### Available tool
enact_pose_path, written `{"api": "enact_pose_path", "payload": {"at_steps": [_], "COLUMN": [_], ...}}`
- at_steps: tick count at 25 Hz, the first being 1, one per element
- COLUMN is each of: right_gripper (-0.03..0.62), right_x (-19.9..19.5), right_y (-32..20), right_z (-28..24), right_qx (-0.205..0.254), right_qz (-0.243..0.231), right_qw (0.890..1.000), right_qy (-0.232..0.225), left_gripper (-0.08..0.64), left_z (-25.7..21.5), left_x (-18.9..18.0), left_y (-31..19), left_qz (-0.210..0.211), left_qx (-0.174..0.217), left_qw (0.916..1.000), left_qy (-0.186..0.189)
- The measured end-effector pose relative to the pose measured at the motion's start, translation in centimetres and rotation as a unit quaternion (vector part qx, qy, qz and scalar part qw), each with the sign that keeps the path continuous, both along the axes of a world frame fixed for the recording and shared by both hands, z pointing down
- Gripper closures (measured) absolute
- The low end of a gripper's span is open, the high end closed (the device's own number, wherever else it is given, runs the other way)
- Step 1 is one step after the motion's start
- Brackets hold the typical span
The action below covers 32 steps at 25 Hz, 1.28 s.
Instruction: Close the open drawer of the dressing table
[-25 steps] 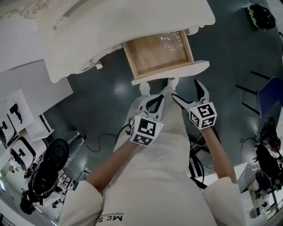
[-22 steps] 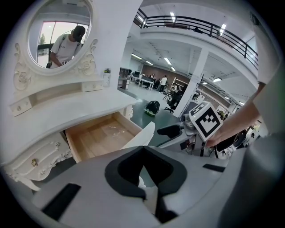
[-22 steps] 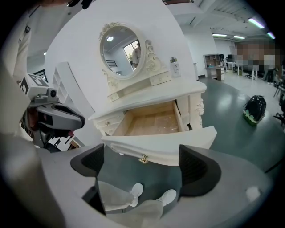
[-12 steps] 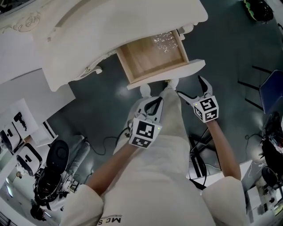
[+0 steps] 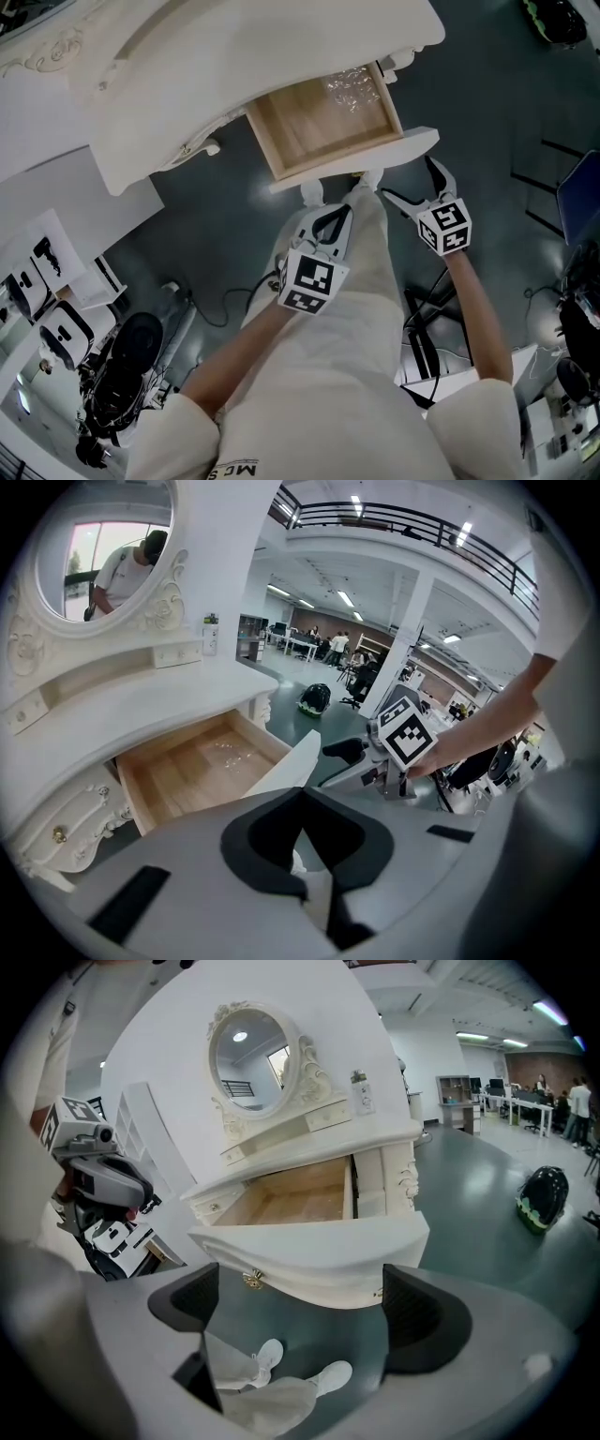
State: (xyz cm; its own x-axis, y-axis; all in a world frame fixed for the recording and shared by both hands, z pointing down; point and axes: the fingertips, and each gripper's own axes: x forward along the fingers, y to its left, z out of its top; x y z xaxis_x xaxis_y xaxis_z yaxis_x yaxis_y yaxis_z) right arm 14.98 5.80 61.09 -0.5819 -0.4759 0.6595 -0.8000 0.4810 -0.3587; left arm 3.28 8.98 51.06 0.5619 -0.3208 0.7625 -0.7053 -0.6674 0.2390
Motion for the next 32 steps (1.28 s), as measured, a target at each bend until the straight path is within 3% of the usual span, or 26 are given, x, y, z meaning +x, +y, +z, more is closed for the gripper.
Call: {"api": "enact_pose_path", "payload": {"at_steps": [9,32], "right_gripper": [0.084,0.084], "right_x": [0.8,-0.3], "right_y": [-1.1,-4.6], "right_z": [0.9,0.7], "right_qx": [0.005,0.011], "right_qz": [-0.013,-0.004], "right_qw": [1.0,1.0], "right_qy": [0.015,-0.001], "left_gripper": [0.551,0.551], "left_z": [0.9,3.7], "left_x": [0.6,2.0], "left_y": [-0.3,-3.3], "left_qz": [-0.005,-0.038], "left_qx": [-0.008,-0.041], "left_qw": [1.0,0.9984], "left_qy": [-0.003,-0.009]}}
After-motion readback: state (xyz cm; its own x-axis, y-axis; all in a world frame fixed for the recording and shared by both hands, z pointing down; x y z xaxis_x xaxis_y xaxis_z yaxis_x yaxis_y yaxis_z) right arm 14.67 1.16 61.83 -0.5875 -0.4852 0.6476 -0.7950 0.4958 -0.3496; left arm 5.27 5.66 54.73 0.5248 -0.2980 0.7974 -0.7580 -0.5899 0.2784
